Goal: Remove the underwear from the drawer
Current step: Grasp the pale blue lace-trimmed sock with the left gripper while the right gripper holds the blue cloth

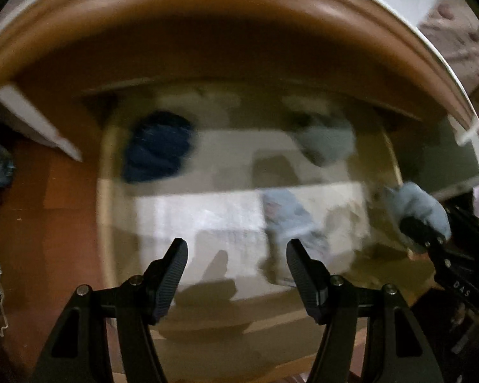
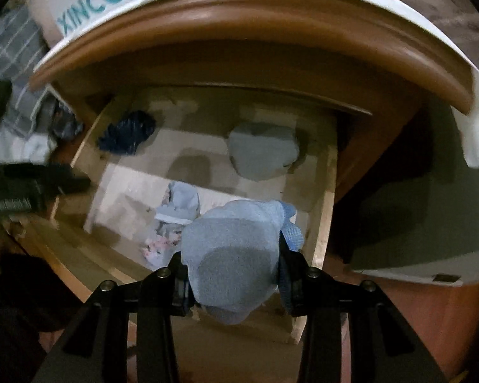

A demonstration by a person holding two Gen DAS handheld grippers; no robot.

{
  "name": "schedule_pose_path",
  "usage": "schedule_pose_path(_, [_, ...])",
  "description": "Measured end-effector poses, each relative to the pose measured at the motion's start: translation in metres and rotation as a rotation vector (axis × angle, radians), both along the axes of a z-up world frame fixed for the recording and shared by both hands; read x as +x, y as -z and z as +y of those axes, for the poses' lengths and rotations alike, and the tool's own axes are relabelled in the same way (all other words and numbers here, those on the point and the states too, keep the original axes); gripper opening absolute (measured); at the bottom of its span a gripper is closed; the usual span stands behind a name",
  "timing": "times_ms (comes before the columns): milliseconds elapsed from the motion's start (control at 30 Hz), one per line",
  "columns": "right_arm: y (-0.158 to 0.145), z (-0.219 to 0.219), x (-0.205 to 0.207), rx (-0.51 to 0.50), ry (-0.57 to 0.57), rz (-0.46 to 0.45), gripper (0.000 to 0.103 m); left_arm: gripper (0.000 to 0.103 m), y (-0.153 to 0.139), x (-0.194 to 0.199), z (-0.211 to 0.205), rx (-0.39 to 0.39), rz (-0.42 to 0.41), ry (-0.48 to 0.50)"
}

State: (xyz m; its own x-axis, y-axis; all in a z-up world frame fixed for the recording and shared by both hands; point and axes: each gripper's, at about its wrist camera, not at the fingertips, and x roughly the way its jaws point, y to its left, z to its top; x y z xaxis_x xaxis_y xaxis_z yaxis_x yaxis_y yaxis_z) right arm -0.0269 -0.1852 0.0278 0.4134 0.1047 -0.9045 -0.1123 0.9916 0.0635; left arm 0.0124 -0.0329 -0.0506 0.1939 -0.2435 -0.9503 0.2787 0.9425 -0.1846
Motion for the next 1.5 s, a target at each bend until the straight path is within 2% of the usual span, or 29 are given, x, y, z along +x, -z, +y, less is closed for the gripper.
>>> schedule_pose_path(333, [-0.018,-0.027,-0.008,0.108,0.091,-0.060,0.038,0.066,0.035,-0.002,-0.048,-0.012,0.170,0.036])
schedule_pose_path(600, [-0.021,-0.040,-0.009,0.122,0.124,-0.071,0.038,0.066,0.059,0.010,-0.069,0.057,0.294,0.010])
schedule_pose_path(833, [-0.022,-0.051,-0.010,0.149,0.159,-0.074,0.038,0.066,0.072,0.023,-0.090,0.116,0.362,0.008])
schedule_pose_path(900, [-0.023,-0.050,-0.011,0.159,0.152,-0.076,0.038,0.066,0.079,0.027,-0.095,0.101,0.416,0.001])
schedule_pose_path(967, [-0.023,-0.049,-0.011,0.156,0.144,-0.076,0.038,0.066,0.087,0.030,-0.097,0.130,0.458,-0.014])
schedule_pose_path(1300, [-0.024,-0.050,-0.011,0.163,0.154,-0.068,0.038,0.066,0.109,0.044,-0.099,0.192,0.504,-0.049])
schedule_pose_path(1500, [-0.021,-0.047,-0.009,0.156,0.144,-0.063,0.038,0.066,0.121,0.045,-0.100,0.189,0.504,-0.065])
